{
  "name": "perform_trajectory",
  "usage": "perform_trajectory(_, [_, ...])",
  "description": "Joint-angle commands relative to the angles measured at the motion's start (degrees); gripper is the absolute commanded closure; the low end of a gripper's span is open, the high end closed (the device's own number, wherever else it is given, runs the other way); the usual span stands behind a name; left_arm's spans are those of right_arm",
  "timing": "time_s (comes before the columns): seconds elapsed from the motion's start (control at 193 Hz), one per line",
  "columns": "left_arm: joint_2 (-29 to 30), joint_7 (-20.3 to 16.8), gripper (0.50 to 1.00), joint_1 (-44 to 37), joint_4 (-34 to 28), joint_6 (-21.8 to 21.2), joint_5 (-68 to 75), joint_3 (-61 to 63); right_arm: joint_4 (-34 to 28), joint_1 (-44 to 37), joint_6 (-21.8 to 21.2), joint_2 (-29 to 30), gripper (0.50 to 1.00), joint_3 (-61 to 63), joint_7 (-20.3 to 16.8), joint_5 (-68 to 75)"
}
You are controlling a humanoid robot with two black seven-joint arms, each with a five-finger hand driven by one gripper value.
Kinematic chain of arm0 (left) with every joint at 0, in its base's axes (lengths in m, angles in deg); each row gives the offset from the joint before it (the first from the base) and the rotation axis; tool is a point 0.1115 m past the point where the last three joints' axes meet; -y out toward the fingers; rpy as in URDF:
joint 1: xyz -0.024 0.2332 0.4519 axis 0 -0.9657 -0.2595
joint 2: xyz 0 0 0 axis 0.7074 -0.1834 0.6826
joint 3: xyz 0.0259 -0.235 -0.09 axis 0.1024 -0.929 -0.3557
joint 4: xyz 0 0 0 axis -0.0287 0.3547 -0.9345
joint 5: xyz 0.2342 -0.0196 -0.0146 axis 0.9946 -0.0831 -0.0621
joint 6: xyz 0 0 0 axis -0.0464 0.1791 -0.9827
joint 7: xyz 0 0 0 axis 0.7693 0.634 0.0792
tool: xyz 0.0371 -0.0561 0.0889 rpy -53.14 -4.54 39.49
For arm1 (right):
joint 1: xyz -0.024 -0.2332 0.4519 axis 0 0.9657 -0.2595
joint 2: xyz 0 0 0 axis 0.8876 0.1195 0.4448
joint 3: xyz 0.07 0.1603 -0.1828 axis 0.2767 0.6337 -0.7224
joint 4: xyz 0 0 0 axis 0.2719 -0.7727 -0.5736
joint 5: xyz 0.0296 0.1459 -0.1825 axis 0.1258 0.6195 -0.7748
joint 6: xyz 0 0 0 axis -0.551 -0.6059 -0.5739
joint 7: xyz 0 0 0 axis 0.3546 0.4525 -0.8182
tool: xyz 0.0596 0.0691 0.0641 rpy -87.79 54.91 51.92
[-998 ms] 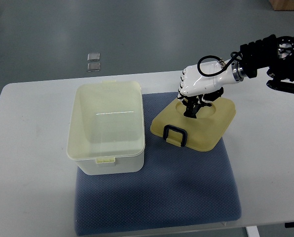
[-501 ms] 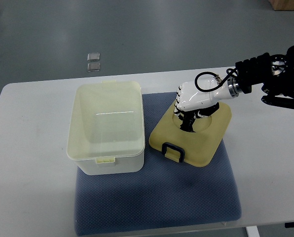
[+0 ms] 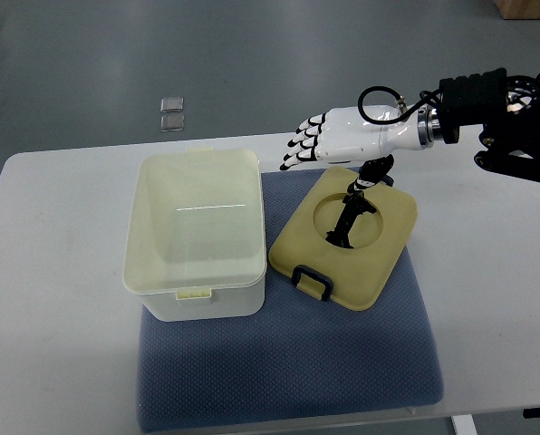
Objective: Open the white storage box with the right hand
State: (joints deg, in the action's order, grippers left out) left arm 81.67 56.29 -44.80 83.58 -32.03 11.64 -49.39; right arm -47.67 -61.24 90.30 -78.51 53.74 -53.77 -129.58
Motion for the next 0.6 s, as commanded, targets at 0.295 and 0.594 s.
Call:
perform_trajectory(0.295, [0.00, 0.00, 0.500, 0.00, 0.00, 0.00, 0.00, 0.00, 6.07, 3.06, -19.41, -2.61, 0.615, 19.53, 0.00, 46.45])
perform_trajectory(0.594, [0.00, 0.00, 0.500, 0.00, 0.00, 0.00, 0.00, 0.00, 10.11, 23.53, -17.31, -0.68, 0.613, 54.86, -5.81, 52.69])
